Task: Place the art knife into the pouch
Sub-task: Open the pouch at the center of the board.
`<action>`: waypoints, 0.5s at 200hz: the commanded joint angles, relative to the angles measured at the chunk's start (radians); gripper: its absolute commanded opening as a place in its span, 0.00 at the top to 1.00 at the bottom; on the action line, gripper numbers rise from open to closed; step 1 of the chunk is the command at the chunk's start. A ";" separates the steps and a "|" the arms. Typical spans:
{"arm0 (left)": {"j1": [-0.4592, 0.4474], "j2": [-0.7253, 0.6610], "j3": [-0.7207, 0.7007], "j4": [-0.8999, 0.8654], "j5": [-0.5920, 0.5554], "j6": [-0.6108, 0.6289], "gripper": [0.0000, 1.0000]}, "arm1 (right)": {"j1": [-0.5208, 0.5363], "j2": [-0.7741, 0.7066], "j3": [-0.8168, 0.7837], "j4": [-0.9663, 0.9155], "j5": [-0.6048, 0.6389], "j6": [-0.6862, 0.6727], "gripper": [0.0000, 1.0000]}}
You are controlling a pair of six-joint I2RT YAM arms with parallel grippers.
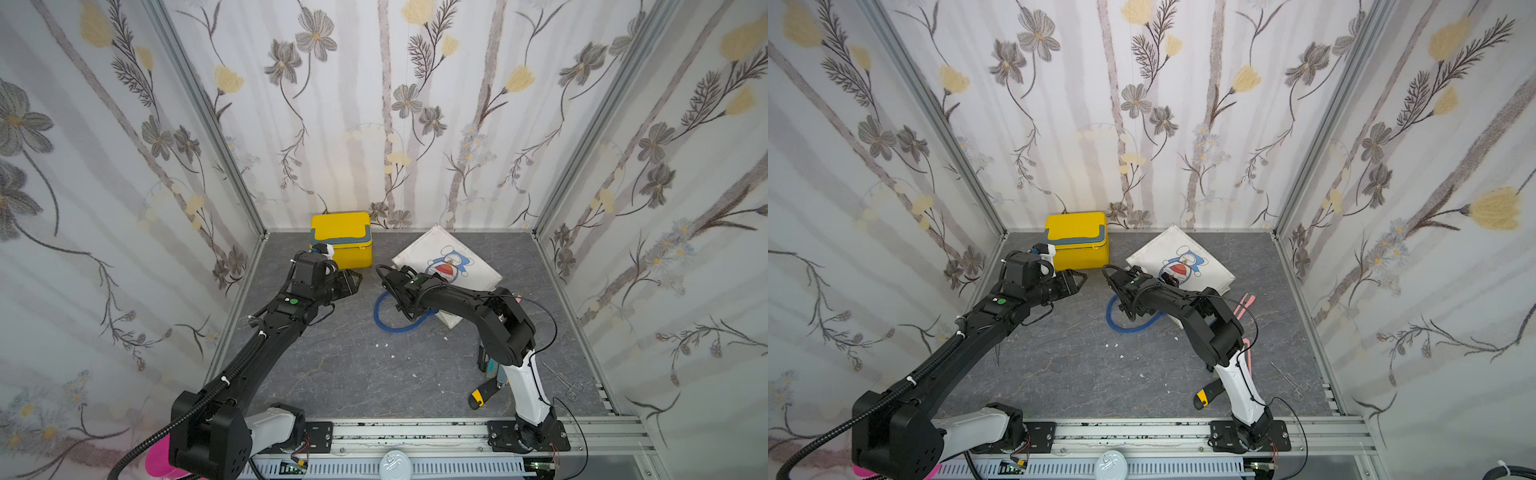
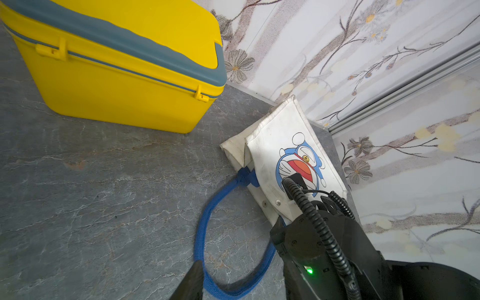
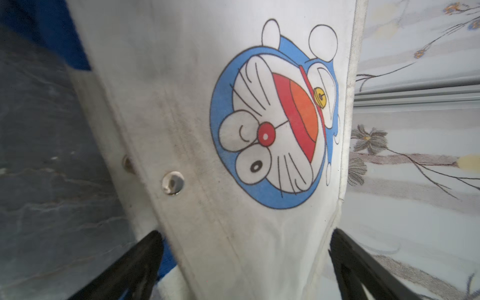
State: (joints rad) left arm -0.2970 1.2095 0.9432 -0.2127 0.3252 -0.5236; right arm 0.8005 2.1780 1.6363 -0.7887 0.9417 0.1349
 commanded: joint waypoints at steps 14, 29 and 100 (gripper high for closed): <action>0.013 -0.007 -0.012 0.042 0.028 -0.008 0.51 | -0.007 0.021 0.020 -0.022 0.104 -0.020 0.03; 0.019 -0.005 -0.014 0.045 0.038 -0.007 0.52 | -0.014 0.037 0.022 -0.016 0.109 -0.024 0.07; 0.038 -0.009 -0.042 0.055 0.044 0.000 0.51 | -0.054 0.075 0.034 0.064 0.124 -0.076 0.63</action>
State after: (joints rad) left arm -0.2642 1.2060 0.9119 -0.1898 0.3534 -0.5228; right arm 0.7601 2.2524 1.6623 -0.7658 1.0348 0.0803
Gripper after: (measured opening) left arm 0.490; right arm 0.492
